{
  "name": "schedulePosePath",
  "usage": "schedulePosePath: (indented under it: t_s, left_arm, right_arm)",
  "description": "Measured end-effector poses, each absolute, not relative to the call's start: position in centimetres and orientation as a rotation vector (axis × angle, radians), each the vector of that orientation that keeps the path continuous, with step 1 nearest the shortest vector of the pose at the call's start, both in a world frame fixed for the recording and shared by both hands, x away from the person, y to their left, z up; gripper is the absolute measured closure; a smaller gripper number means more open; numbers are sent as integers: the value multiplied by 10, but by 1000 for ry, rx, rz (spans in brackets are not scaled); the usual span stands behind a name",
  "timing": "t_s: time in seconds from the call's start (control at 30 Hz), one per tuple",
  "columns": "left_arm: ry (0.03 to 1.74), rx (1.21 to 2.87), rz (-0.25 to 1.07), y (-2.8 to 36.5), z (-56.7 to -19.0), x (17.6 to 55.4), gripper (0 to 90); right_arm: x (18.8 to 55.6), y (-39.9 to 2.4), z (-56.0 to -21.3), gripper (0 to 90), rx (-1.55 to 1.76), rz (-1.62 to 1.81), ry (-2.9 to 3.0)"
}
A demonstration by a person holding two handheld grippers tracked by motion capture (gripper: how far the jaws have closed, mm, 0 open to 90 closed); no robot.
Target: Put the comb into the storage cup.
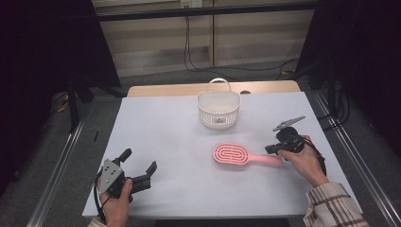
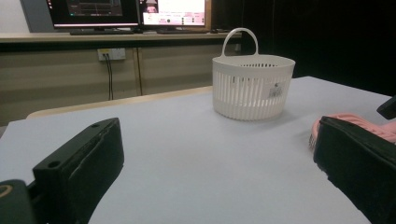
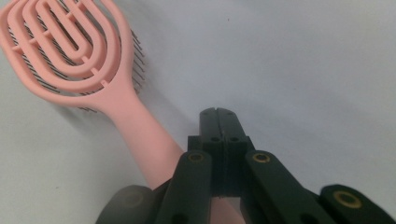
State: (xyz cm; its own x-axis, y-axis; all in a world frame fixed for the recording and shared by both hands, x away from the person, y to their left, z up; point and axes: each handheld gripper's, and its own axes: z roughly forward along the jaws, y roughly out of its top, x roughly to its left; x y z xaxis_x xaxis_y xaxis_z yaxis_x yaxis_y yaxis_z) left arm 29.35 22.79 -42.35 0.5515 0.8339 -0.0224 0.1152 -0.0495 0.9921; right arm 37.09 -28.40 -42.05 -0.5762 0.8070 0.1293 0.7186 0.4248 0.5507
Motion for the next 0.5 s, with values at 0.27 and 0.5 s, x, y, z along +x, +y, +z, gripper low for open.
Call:
schedulePosePath:
  t_s: [0.27,0.5]
  left_arm:
    - [844,1529,708,228,-424,294,17]
    - [842,1529,709,228,-423,293,17]
  right_arm:
    - [367,-288,-427,900,1370,828,2532]
    - [363,-287,-429,900,1346,817,2548]
